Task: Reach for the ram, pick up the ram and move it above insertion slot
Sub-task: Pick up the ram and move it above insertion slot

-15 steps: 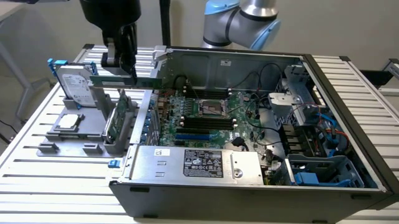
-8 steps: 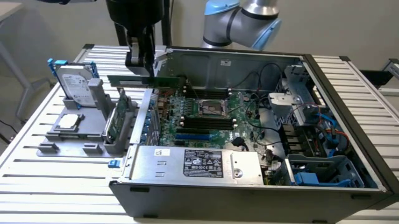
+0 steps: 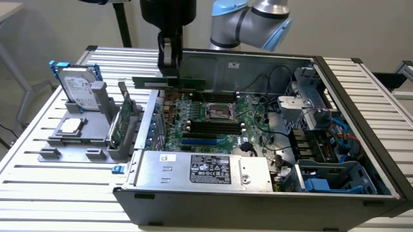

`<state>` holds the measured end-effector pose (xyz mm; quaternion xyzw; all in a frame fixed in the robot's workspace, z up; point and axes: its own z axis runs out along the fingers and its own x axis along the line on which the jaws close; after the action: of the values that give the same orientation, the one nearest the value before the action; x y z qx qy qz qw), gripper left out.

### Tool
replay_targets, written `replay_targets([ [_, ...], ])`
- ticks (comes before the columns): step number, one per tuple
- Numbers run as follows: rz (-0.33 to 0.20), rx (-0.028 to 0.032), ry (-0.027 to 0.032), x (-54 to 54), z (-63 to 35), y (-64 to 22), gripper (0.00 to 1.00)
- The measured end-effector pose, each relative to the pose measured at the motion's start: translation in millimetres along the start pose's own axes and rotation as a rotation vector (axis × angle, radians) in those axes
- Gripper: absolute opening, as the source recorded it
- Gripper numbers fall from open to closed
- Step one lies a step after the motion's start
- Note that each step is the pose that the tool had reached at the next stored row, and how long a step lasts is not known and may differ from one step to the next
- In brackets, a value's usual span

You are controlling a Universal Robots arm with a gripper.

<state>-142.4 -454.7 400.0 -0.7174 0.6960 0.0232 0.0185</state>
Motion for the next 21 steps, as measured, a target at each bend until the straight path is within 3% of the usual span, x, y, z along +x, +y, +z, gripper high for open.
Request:
replay_targets([
  [12,0.000,0.0000,0.0001,-23.1,3.6,-39.3,0.14],
  [21,0.000,-0.0001,0.0001,-48.9,8.2,-61.6,0.14],
])
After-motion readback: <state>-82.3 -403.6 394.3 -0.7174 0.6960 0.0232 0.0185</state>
